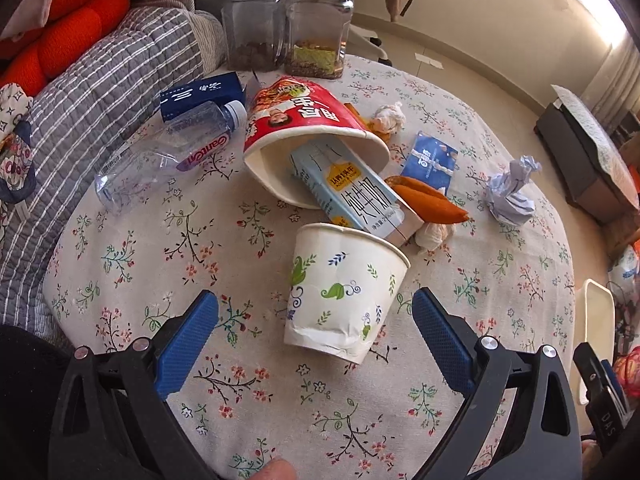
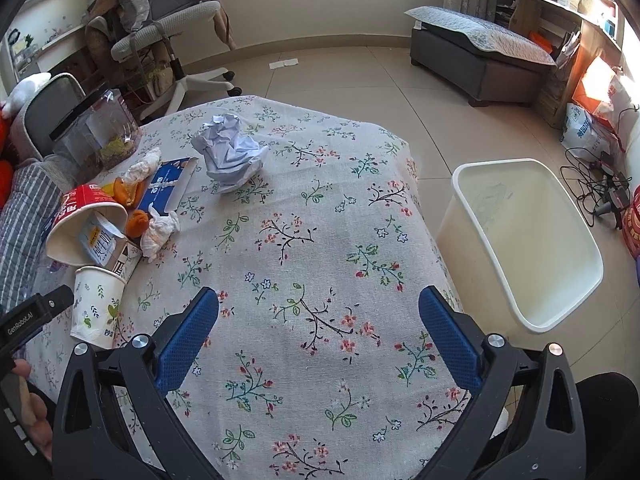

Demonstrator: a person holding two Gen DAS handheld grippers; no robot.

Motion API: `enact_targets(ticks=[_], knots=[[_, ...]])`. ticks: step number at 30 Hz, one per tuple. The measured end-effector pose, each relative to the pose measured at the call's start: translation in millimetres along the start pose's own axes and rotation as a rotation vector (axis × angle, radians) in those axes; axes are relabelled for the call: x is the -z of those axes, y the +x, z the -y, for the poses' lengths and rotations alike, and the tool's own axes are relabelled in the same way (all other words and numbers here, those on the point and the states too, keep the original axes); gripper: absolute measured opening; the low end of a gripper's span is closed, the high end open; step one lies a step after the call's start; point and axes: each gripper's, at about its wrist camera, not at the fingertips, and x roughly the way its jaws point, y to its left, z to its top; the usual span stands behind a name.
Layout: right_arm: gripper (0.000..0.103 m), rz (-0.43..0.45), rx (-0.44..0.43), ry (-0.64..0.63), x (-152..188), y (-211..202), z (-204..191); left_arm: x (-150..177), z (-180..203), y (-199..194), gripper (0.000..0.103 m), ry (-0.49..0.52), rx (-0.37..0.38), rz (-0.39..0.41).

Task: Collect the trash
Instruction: 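Grasp the red instant-noodle package with the left tool and lift it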

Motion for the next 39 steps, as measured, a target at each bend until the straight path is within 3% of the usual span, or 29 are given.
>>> enact_targets(ticks=[2, 6, 8, 10, 12, 17, 21, 25, 29, 33, 39], knots=[[0.096, -0.013, -0.017, 0.006, -1, 5, 1, -17, -9, -8, 0.095, -0.025, 0.007, 0.034], [0.096, -0.024, -0.042, 0.005, -2, 10, 2, -63, -28, -41, 0.097, -0.074, 0.066, 0.208], [0.096, -0.03, -0.051, 0.004, -3, 13, 2, -81, -29, -41, 0.097, -0.044, 0.077, 0.241], [0.096, -0.038, -0.059, 0.005, -3, 15, 3, -97, -25, -17, 0.097, 0.021, 0.097, 0.107], [0.096, -0.044, -0.068, 0.007, -3, 17, 3, -100, -30, 6, 0.097, -0.005, 0.086, -0.028], [0.096, -0.059, -0.071, 0.015, -3, 22, 5, -78, -56, 39, 0.097, -0.123, 0.161, -0.16], [0.096, -0.081, -0.059, -0.01, -1, 30, -1, -82, -77, 46, 0.096, -0.236, 0.254, -0.18], [0.096, -0.083, -0.047, -0.044, 1, 31, -9, -114, -79, 49, 0.096, -0.26, 0.303, -0.168], [0.096, -0.086, -0.02, -0.051, 1, 32, -9, -137, -82, 79, 0.096, -0.336, 0.37, -0.28], [0.096, -0.1, 0.011, -0.046, 0, 37, -7, -145, -78, 108, 0.096, -0.388, 0.386, -0.377], [0.096, -0.116, 0.043, -0.085, 2, 44, -17, -149, -59, 131, 0.092, -0.342, 0.423, -0.444]])
